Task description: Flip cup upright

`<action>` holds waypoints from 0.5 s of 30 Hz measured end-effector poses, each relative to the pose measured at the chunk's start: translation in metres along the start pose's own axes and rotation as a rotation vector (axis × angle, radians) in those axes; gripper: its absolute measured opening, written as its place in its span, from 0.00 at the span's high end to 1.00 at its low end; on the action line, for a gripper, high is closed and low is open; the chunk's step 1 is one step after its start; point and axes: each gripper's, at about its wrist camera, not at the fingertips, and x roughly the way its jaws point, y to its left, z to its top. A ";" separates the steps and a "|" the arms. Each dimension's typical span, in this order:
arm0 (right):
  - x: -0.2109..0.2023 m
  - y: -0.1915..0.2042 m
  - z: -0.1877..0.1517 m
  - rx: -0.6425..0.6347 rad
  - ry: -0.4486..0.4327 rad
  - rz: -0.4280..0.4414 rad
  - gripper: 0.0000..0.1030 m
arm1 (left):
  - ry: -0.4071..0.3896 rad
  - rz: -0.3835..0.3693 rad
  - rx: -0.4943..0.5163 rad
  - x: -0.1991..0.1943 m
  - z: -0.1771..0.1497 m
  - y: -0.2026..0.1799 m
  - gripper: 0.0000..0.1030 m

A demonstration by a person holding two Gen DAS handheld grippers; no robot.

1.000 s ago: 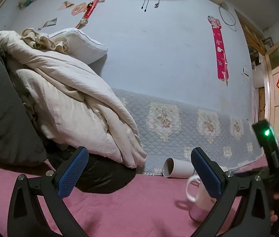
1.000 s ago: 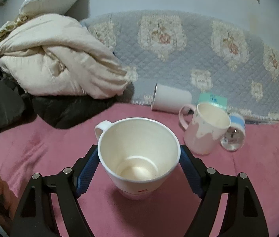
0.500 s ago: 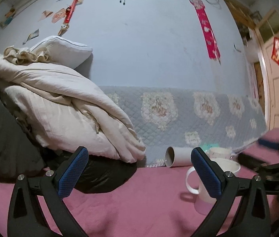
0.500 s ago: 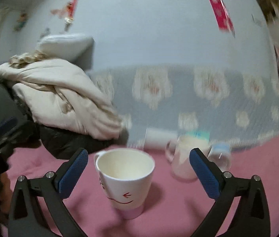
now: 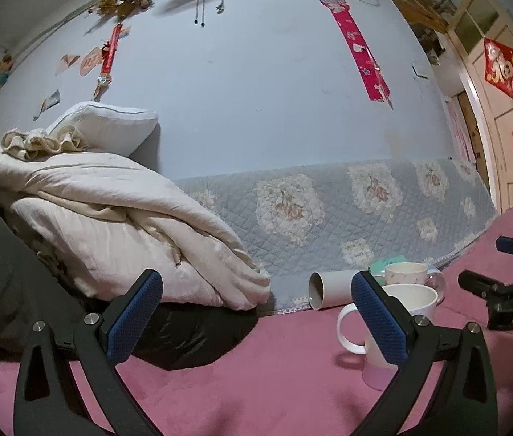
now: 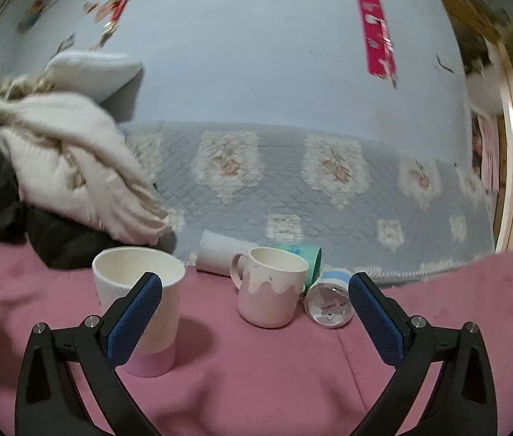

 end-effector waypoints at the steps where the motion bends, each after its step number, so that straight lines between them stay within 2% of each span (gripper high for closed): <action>1: 0.002 0.000 -0.002 -0.001 0.008 0.000 0.00 | 0.008 -0.012 0.002 0.001 0.000 -0.001 0.00; 8: 0.005 0.005 -0.005 -0.024 0.037 -0.003 0.00 | 0.021 -0.001 -0.001 0.003 0.000 0.000 0.00; 10: 0.009 0.001 -0.006 -0.007 0.052 -0.003 0.00 | 0.054 0.008 0.009 0.009 -0.001 -0.002 0.00; 12: 0.011 0.000 -0.006 0.000 0.060 -0.005 0.00 | 0.083 -0.022 0.008 0.013 -0.003 -0.002 0.00; 15: 0.011 0.000 -0.006 -0.003 0.062 -0.005 0.00 | 0.093 -0.014 0.013 0.015 -0.004 -0.003 0.00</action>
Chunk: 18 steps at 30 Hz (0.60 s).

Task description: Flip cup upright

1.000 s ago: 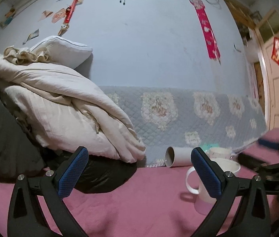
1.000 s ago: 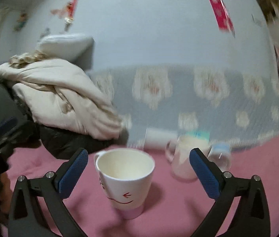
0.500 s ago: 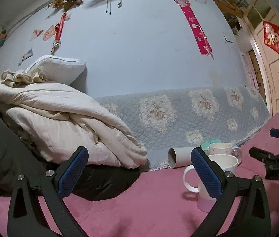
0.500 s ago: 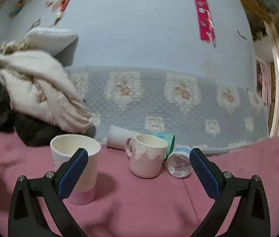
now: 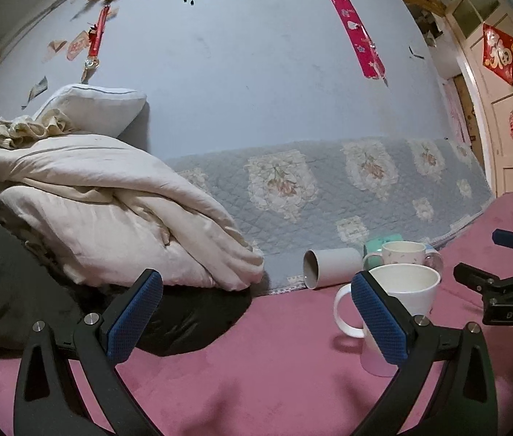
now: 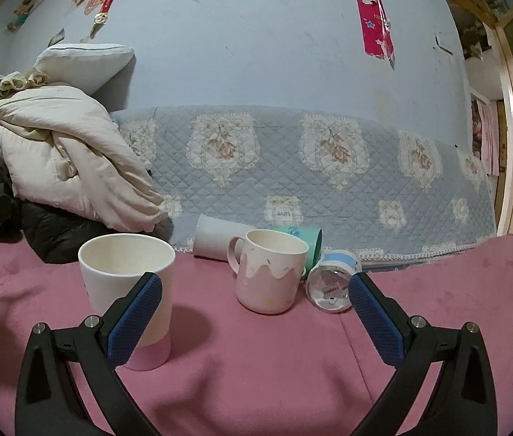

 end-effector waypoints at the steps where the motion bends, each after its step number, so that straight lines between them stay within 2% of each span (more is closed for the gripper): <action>1: 0.000 0.000 0.000 0.000 0.000 0.000 0.00 | 0.002 0.009 0.002 0.000 0.000 0.000 0.00; 18: 0.003 -0.005 -0.002 0.023 0.019 0.005 0.00 | 0.004 0.041 0.016 0.002 -0.001 -0.001 0.00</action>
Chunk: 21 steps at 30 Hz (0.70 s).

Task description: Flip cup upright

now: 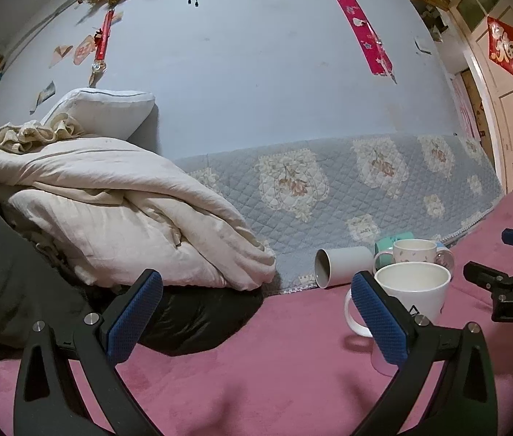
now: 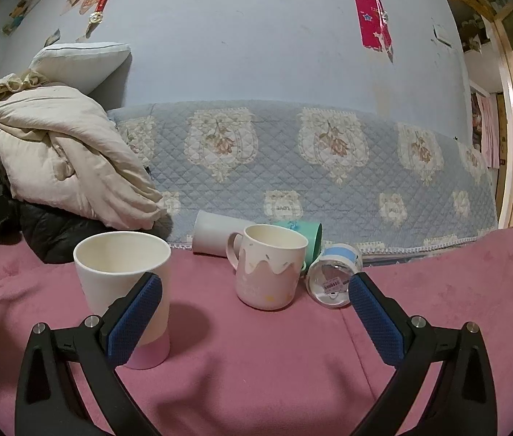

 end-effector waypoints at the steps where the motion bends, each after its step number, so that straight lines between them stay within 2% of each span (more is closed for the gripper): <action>1: 0.000 0.000 0.000 0.000 0.000 0.000 0.00 | 0.004 0.000 0.001 0.001 0.000 0.000 0.00; 21: 0.001 0.001 -0.001 -0.005 0.005 0.002 0.00 | 0.034 -0.012 -0.029 0.006 -0.002 0.007 0.00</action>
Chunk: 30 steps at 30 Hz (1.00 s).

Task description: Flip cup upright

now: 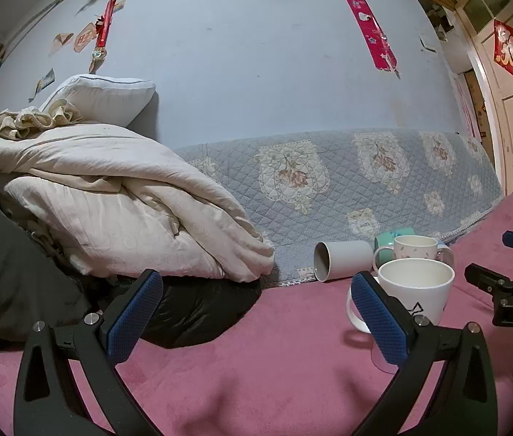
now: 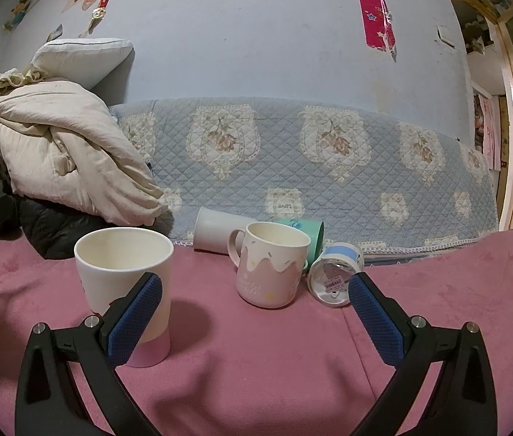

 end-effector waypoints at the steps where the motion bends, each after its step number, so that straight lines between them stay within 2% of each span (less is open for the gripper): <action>1: 0.000 0.000 -0.001 0.000 0.001 0.001 0.00 | 0.000 0.000 0.001 0.000 0.000 0.000 0.00; 30: 0.001 0.001 0.000 -0.003 0.003 0.001 0.00 | 0.007 0.004 0.030 0.001 -0.001 -0.005 0.00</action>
